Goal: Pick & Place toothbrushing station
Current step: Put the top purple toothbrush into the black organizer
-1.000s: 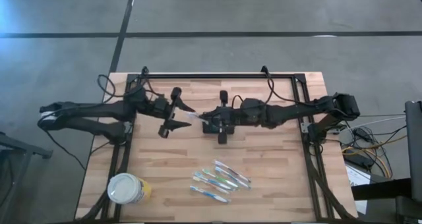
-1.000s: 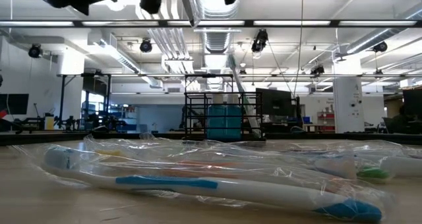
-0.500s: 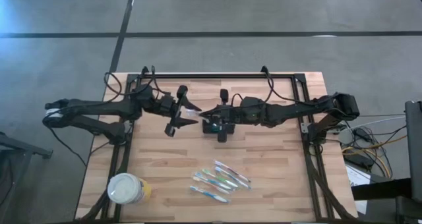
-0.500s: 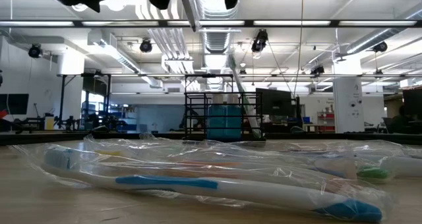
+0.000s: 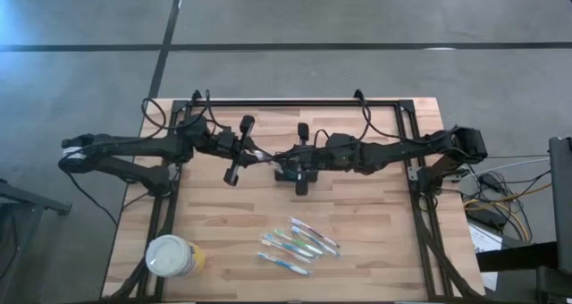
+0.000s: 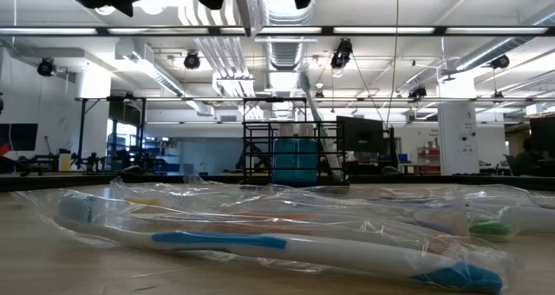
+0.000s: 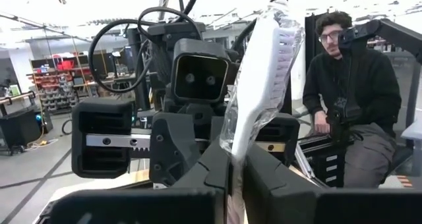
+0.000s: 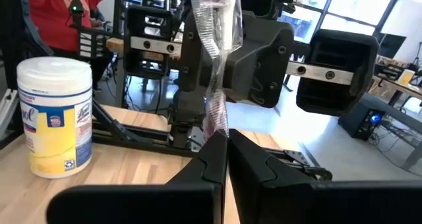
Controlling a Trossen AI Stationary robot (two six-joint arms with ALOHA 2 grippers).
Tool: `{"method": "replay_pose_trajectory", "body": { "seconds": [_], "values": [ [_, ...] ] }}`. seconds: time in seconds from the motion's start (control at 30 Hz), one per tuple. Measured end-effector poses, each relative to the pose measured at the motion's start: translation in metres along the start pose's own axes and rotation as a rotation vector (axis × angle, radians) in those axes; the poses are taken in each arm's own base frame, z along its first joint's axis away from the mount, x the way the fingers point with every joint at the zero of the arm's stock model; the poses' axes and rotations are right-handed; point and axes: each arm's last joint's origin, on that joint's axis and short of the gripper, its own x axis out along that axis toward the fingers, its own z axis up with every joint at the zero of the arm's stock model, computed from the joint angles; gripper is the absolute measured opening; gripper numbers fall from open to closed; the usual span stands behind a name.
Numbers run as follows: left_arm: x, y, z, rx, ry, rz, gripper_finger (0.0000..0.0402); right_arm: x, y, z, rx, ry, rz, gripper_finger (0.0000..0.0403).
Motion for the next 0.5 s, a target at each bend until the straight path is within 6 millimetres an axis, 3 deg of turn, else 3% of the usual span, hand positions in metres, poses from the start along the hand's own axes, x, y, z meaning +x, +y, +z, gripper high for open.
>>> {"method": "replay_pose_trajectory", "body": {
  "seconds": [0.23, 0.5],
  "values": [
    [-0.003, -0.001, 0.003, -0.005, 0.002, -0.003, 0.002, -0.007, -0.003, 0.007, 0.012, 0.009, -0.012, 0.002],
    [-0.03, -0.011, 0.023, 0.032, 0.039, 0.057, 0.002, -0.055, -0.013, 0.04, 0.049, 0.028, -0.012, 0.0085]
  ]
}}
